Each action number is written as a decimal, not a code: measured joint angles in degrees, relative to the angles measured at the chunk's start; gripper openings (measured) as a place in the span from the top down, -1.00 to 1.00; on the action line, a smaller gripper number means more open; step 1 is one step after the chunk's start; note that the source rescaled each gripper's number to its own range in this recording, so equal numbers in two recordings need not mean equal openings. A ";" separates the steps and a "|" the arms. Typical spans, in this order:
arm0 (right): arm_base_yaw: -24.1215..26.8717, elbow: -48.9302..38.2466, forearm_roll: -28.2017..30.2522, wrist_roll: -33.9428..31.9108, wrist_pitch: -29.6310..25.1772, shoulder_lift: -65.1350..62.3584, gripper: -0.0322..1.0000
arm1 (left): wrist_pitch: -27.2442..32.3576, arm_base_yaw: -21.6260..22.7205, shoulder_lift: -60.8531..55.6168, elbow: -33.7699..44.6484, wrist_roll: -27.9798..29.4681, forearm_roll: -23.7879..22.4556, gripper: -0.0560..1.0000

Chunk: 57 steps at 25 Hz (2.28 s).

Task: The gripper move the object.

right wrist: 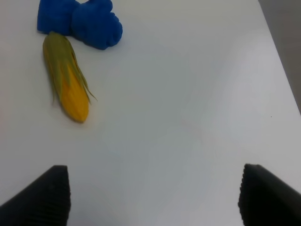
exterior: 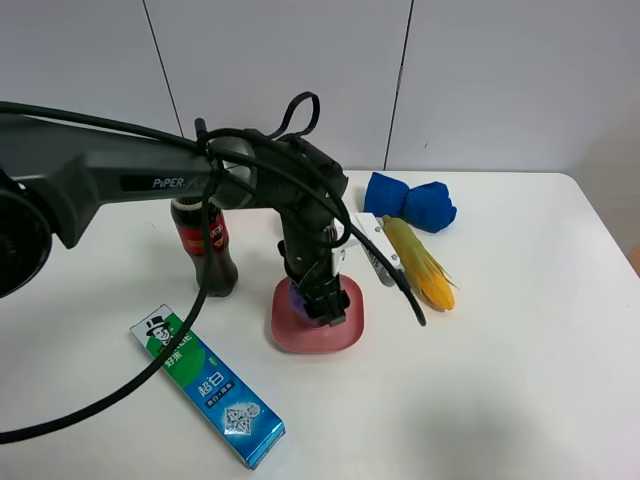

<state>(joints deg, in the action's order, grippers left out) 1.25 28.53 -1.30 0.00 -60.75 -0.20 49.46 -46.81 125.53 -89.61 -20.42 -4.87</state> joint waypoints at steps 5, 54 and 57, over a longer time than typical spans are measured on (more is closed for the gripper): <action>0.00 0.00 0.00 0.00 0.00 0.00 -1.00 | 1.56 0.00 0.12 0.00 -0.79 0.05 0.86; 0.00 0.00 0.00 0.00 0.00 0.00 -1.00 | 6.02 0.00 -6.63 -0.07 -0.96 0.05 -0.62; 0.00 0.00 0.00 0.00 0.00 0.00 -1.00 | 9.55 0.00 -9.26 -0.07 -0.92 1.71 -0.62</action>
<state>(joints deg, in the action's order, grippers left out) 1.25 28.53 -1.30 0.00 -60.75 -0.20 59.00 -46.81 116.27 -89.68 -21.34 -3.17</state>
